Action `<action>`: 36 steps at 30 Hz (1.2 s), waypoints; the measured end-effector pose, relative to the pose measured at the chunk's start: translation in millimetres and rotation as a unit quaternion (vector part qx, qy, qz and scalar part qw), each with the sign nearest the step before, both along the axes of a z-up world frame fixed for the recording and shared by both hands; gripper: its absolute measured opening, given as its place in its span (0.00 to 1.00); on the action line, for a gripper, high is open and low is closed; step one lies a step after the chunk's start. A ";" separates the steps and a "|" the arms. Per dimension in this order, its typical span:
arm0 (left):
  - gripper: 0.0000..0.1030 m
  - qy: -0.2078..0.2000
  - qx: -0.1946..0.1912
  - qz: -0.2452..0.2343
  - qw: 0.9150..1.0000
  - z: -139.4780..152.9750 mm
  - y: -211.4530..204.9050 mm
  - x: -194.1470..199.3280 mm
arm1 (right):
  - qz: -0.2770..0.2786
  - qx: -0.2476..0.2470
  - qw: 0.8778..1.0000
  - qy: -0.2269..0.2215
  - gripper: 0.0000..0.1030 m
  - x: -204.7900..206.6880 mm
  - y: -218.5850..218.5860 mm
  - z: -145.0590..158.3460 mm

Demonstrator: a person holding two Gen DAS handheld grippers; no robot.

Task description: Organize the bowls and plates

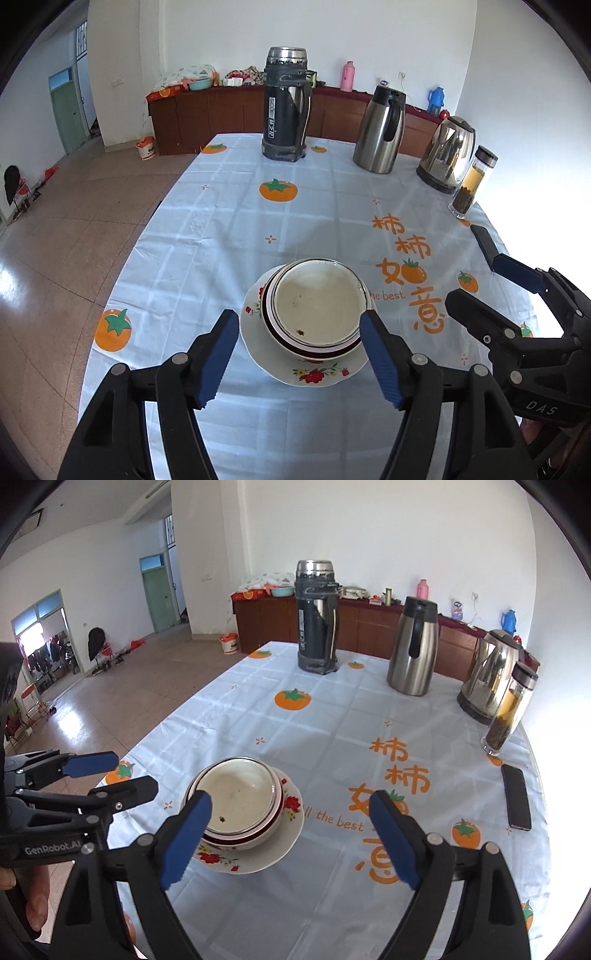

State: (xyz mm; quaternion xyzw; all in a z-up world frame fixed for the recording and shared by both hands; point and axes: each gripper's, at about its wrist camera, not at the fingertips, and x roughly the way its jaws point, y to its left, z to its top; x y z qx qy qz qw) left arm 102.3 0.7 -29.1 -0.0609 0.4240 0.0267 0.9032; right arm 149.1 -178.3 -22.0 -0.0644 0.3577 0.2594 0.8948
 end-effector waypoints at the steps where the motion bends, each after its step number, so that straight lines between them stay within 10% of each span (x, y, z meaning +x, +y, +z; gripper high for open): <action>1: 0.70 -0.002 0.001 0.001 1.000 1.0 -1.1 -1.3 | 0.000 0.002 1.000 -0.003 0.86 -1.5 -1.6 1.4; 36: 0.70 -0.017 0.008 0.002 1.000 10.8 -6.7 -6.7 | -0.006 0.003 1.000 -0.014 0.87 -13.2 -10.5 11.4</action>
